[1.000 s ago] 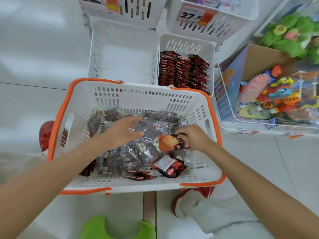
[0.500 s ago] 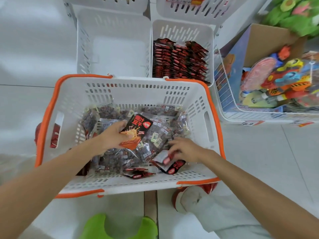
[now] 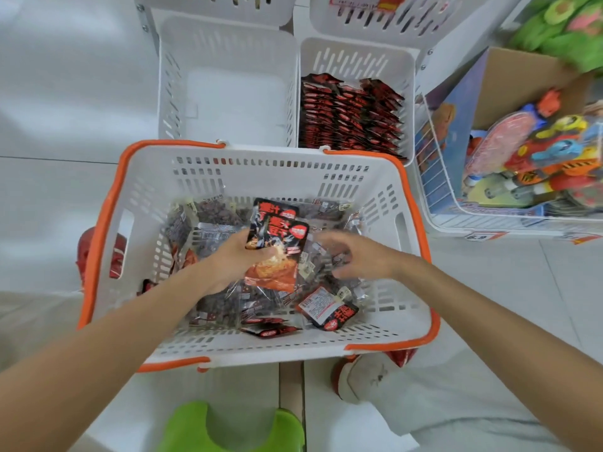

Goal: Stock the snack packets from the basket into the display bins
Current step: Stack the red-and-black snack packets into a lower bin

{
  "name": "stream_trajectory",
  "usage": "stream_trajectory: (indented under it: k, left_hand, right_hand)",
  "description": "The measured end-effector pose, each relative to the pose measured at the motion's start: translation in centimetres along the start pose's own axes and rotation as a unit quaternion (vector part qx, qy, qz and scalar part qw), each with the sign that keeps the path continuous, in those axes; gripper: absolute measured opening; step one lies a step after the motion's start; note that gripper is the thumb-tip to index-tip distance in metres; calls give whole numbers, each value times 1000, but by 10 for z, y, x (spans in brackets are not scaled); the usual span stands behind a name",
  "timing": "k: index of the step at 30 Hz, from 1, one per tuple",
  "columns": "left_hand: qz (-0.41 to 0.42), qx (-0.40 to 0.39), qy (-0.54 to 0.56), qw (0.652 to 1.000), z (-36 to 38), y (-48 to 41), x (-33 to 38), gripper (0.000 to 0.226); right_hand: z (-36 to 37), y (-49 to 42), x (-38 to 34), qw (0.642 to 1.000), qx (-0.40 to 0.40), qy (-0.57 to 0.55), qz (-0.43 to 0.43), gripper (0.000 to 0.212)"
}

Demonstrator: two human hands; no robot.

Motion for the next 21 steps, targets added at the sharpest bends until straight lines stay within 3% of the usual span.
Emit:
stream_trajectory:
  k: [2,3,5,7,9,11,14,19,21]
  left_hand:
    - [5,25,-4,1000,-8,0,-9,50]
    - [8,30,-1,1000,-11,0,-14,43]
    - [3,15,13,1000,-9,1,-22,43]
    - [-19,3,38,999,-6,1,-27,54]
    - [-36,8,82,996,-4,5,-26,58]
    - [-26,19,101,994,-7,5,-21,64]
    - [-2,25,117,993,-2,3,-2,65]
    - [50,-13,56,997,27,6,36,66]
    - [95,-4,50,994,31,3,48,55]
  right_hand:
    - [18,11,26,977,-95,185,36,77]
    - [31,14,39,957,-126,254,56,75]
    - [54,13,55,941,-125,309,54,54]
    - [53,8,53,976,-39,210,40,18]
    - [32,1,40,996,64,43,50,17]
    - [7,-5,20,987,148,-40,46,20]
    - [-15,-9,-19,975,196,-106,2,20]
    - [-27,-25,-46,943,290,-163,19,10]
    - [-37,-25,-49,921,349,-173,25,9]
Point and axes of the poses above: each hand's wrist, its own y-axis away from the middle knuckle, its own z-axis out of the palm, x = y × z, the point moved 4 cm from there along -y, towards the middle knuckle, and after that the axes turned 6 degrees about y, right-handed, at the moved point
